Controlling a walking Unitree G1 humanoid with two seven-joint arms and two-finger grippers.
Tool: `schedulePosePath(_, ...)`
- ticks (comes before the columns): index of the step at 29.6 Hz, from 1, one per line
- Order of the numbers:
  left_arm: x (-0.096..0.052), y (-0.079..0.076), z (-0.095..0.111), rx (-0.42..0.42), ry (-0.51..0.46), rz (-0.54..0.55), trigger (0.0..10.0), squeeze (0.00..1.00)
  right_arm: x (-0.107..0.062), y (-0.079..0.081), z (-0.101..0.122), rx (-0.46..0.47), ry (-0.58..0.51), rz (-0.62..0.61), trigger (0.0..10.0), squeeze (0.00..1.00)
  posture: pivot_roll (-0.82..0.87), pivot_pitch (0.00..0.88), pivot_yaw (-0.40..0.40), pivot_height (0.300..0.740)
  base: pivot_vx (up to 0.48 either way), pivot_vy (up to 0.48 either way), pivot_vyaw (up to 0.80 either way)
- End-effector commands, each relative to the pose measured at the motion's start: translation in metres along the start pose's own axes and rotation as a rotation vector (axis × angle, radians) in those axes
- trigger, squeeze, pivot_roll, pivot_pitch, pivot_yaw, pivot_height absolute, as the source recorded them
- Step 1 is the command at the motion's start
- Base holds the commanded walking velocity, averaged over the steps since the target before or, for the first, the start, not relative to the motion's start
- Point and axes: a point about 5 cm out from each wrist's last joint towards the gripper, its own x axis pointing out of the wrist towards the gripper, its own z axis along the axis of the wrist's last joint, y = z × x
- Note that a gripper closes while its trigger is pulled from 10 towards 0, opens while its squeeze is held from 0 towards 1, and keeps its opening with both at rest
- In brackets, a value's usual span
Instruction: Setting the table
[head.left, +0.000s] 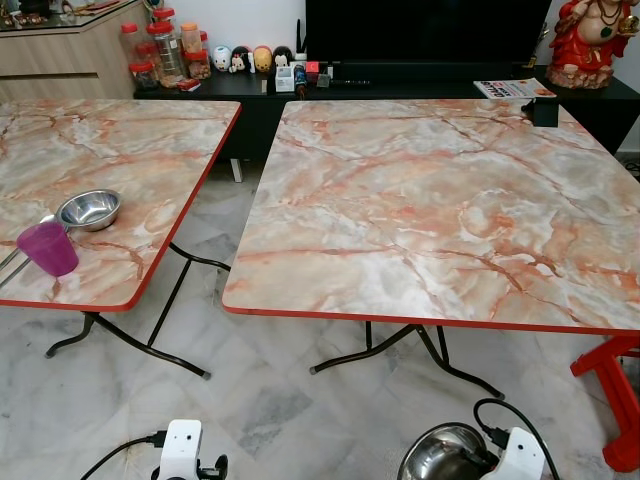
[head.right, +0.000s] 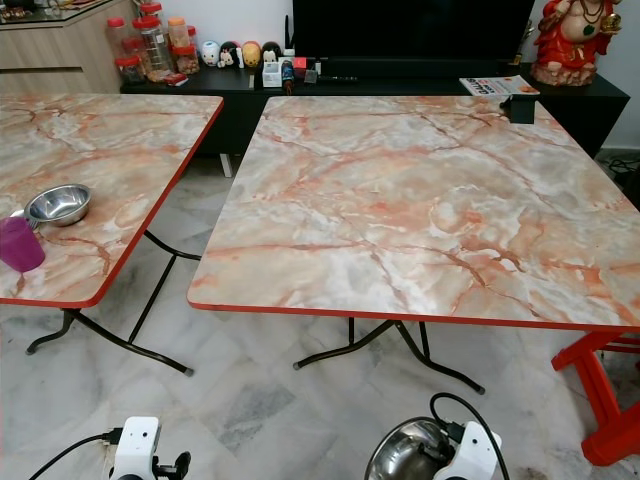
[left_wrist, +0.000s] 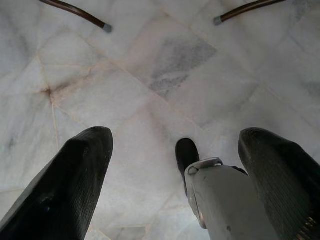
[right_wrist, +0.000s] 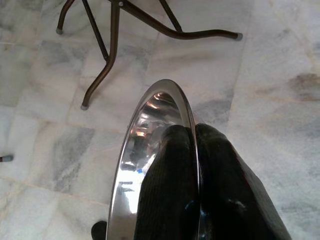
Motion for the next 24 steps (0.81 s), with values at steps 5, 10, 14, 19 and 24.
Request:
schedulePosePath(5,-0.0008,0.0007,-0.0037,0.019,0.023,-0.012,10.0,0.00,-0.0022,-0.0080,-0.0006,0.007,-0.011,-0.019,10.0,0.00,-0.06,0.000,0.030,0.740,0.000,0.000,0.00)
schedulePosePath(10,-0.0006,0.0010,-0.0030,0.023,0.025,-0.014,10.0,0.00,-0.0026,-0.0105,0.0001,0.030,-0.022,-0.036,10.0,0.00,-0.07,0.000,0.040,0.740,0.000,0.000,0.00)
schedulePosePath(14,-0.0002,-0.0007,-0.0026,0.020,0.024,-0.017,10.0,0.00,-0.0028,-0.0106,-0.0003,0.029,-0.021,-0.036,10.0,0.00,-0.07,0.000,0.039,0.740,0.000,0.000,0.00)
schedulePosePath(19,-0.0001,-0.0012,-0.0026,0.018,0.024,-0.020,10.0,0.00,-0.0032,-0.0097,-0.0018,0.034,-0.021,-0.036,10.0,0.00,-0.07,0.000,0.042,0.740,0.000,0.000,0.00)
schedulePosePath(24,-0.0002,-0.0002,-0.0024,0.019,0.024,-0.017,10.0,0.00,-0.0034,-0.0103,-0.0020,0.039,-0.022,-0.040,10.0,0.00,-0.07,0.000,0.043,0.740,0.000,0.000,0.00)
